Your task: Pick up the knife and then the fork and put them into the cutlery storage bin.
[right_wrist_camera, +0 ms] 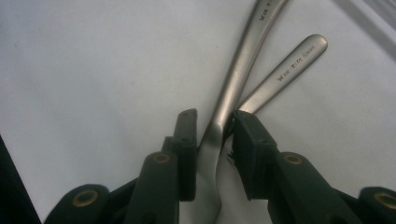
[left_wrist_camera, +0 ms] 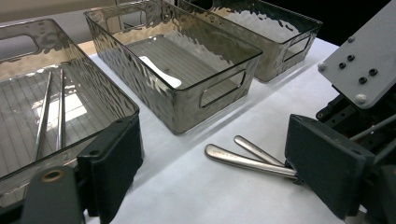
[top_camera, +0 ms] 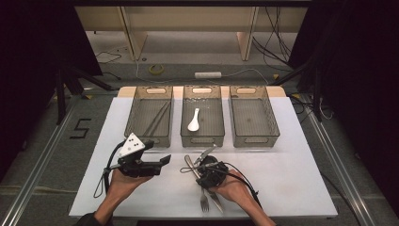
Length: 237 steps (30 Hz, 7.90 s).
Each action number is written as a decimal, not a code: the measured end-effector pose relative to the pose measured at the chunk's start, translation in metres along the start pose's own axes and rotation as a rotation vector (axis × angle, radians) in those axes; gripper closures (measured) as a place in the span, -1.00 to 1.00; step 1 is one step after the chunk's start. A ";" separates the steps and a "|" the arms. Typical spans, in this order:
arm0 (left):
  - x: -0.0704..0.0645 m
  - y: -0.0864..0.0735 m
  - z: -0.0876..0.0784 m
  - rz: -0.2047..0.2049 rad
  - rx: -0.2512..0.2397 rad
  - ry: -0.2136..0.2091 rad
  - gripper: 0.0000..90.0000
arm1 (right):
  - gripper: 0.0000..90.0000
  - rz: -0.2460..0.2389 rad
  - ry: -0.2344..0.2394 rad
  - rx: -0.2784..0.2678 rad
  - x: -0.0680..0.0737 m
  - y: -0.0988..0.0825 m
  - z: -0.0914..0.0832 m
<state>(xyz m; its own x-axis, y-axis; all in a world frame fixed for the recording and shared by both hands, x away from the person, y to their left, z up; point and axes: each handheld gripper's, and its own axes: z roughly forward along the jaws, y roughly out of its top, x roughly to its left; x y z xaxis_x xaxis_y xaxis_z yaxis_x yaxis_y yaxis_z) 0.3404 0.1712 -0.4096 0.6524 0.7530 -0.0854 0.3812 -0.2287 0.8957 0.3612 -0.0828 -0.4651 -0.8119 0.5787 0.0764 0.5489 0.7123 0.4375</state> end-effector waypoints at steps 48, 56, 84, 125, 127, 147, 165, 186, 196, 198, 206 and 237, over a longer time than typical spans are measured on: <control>0.001 0.001 -0.002 -0.013 -0.006 0.017 -0.59 | 0.59 -0.193 -0.023 0.021 0.004 0.025 0.016; 0.004 0.000 -0.002 -0.034 -0.001 0.042 -0.59 | 0.72 -0.174 -0.006 0.029 0.001 0.025 0.016; 0.007 0.001 -0.005 -0.063 -0.019 0.059 -0.59 | 0.80 -0.159 0.016 0.035 -0.008 0.036 0.001; 0.006 0.001 -0.006 -0.076 -0.054 0.026 -0.61 | 0.79 0.161 -0.177 -0.203 -0.142 0.017 -0.125; 0.006 0.001 -0.006 -0.076 -0.053 0.025 -0.61 | 0.79 0.186 -0.185 -0.213 -0.152 0.017 -0.129; 0.004 0.002 -0.007 -0.070 -0.060 0.014 -0.61 | 0.79 0.361 -0.257 -0.214 -0.213 0.032 -0.124; 0.003 0.002 -0.008 -0.067 -0.070 0.004 -0.61 | 0.79 0.424 -0.292 -0.207 -0.232 0.045 -0.109; 0.003 0.002 -0.008 -0.071 -0.074 0.000 -0.61 | 0.79 0.464 -0.314 -0.199 -0.240 0.049 -0.090; 0.002 0.002 -0.008 -0.071 -0.073 -0.003 -0.61 | 0.78 0.496 -0.316 -0.199 -0.245 0.050 -0.085; 0.002 0.002 -0.008 -0.070 -0.071 -0.003 -0.61 | 0.78 0.503 -0.320 -0.200 -0.245 0.050 -0.083; 0.002 0.002 -0.008 -0.069 -0.072 -0.004 -0.62 | 0.65 0.540 -0.321 -0.213 -0.246 0.051 -0.076; 0.001 0.003 -0.008 -0.059 -0.068 -0.001 -0.63 | -0.16 0.077 -0.028 -0.338 -0.099 0.058 -0.094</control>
<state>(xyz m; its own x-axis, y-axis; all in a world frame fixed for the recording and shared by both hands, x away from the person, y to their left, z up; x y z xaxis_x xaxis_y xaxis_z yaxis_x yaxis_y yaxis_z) 0.3367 0.1762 -0.4039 0.6305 0.7636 -0.1392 0.3736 -0.1414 0.9167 0.4548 -0.1358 -0.3627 -0.7626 0.6394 0.0984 0.5077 0.4973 0.7035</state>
